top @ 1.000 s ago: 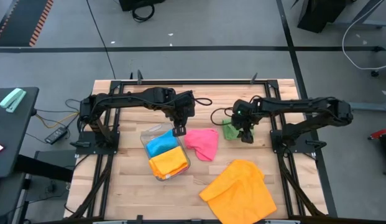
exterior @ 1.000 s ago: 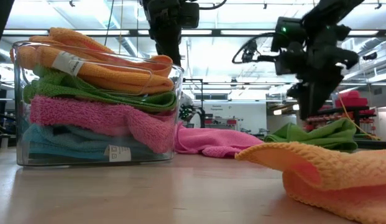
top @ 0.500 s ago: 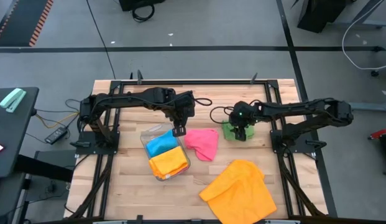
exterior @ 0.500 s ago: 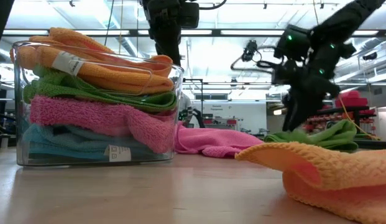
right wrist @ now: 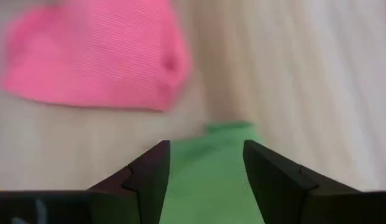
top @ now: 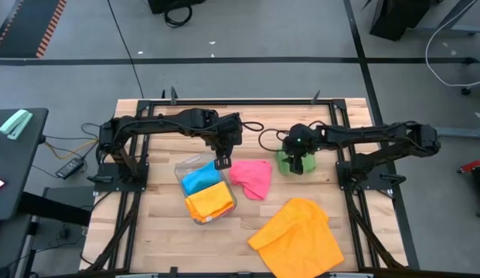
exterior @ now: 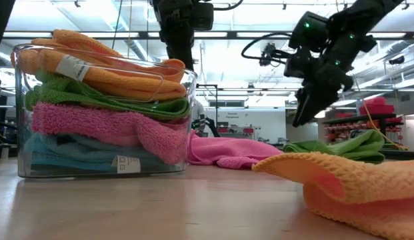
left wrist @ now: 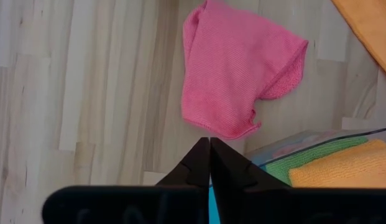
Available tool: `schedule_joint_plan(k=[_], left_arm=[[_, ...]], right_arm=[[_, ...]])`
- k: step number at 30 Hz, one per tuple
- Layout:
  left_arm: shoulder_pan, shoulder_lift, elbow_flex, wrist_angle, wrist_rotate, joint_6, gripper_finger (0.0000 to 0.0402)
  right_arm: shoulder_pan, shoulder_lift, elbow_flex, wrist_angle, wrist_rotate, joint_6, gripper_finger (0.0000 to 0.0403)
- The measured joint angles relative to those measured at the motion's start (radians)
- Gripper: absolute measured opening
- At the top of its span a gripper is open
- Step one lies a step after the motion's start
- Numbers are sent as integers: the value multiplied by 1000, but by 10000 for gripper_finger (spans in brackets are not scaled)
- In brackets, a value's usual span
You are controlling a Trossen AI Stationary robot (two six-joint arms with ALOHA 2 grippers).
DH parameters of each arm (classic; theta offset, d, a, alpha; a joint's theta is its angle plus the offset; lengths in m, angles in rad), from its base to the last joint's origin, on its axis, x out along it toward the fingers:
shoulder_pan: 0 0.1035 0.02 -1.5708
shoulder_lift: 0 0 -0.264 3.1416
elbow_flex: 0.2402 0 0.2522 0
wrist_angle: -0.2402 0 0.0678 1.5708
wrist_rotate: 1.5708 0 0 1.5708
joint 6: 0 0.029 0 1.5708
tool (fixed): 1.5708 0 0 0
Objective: Fold microfiber towels
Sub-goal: Fold the green towel, then put the green towel into the transparent bin
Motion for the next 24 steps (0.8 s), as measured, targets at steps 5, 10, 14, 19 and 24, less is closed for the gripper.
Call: schedule_joint_plan(k=[5,10,14,19,24], left_arm=[[0,0,0,1,0,2,15],[0,0,0,1,0,-8,25],[0,0,0,5,0,-15,29],[0,0,0,6,0,-16,24],[0,0,0,7,0,-16,17]], right_arm=[[-38,5,-30,-36,73,-45,212],[-29,5,-130,100,-22,-9,212],[16,5,-190,253,-44,15,212],[30,2,-119,204,-38,56,212],[-55,-6,3,-2,-77,49,206]])
